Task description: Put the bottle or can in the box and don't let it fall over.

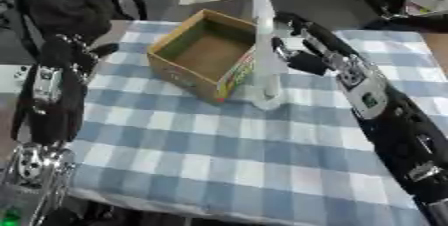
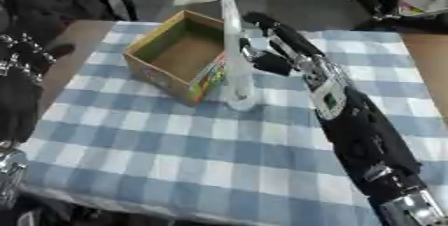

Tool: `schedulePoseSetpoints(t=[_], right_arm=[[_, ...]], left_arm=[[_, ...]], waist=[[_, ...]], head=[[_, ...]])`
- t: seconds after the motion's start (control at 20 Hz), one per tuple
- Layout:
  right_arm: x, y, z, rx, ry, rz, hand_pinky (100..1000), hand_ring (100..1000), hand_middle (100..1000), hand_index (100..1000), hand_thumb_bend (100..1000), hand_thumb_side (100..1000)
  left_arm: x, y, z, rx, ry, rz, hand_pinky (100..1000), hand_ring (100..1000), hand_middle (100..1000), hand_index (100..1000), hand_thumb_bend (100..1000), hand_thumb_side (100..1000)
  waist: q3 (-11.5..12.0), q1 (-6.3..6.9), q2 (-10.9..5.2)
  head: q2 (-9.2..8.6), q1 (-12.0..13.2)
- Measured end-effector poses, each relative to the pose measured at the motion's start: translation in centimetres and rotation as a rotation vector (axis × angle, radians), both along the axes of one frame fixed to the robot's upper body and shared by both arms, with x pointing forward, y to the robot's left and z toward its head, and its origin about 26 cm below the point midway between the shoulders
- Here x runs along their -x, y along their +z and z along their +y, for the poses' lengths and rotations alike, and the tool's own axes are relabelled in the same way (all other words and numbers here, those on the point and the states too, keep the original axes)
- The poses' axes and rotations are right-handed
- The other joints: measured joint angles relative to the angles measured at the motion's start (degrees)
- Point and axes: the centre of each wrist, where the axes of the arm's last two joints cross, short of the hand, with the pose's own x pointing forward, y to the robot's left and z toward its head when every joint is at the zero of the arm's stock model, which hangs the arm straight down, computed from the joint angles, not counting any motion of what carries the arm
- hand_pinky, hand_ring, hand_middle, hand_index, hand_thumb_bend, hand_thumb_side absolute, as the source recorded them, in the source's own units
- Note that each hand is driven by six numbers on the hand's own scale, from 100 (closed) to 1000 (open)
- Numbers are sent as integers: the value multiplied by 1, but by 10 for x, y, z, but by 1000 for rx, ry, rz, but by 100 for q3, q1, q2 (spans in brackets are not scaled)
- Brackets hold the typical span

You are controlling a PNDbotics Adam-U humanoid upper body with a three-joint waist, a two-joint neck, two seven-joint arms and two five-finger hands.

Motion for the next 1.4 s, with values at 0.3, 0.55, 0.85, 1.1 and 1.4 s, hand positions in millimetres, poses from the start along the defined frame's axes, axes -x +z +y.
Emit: schedulePoseSetpoints(t=[0.3, 0.55, 0.85, 1.1, 1.4], right_arm=[[1, -1, 0, -3, 2, -1, 849, 1000, 989, 1000, 100, 869], [1, 4, 2, -37, 7, 10, 842, 1000, 992, 1000, 100, 914], [1, 9, 3, -88, 1, 48, 837, 1000, 993, 1000, 100, 938], [-1, 14, 2, -125, -15, 68, 834, 1000, 994, 1000, 100, 951], [-2, 19, -4, -136, -26, 77, 832, 1000, 996, 1000, 100, 966]], left_arm=[[1, 2, 1, -15, -7, -8, 834, 906, 815, 904, 290, 897], [1, 2, 1, -17, -16, -16, 833, 904, 815, 905, 291, 892], [0, 2, 1, -13, -29, -20, 831, 903, 814, 906, 295, 886], [0, 4, 0, -12, -39, -25, 830, 902, 814, 906, 296, 885], [-1, 6, -1, -14, -56, -30, 829, 902, 814, 906, 297, 886]], waist=[[31, -1, -38], [64, -1, -89], [111, -6, -144], [149, -19, -155], [213, -38, -155]], head=[[0, 0], [0, -8], [0, -8], [0, -8], [0, -43]])
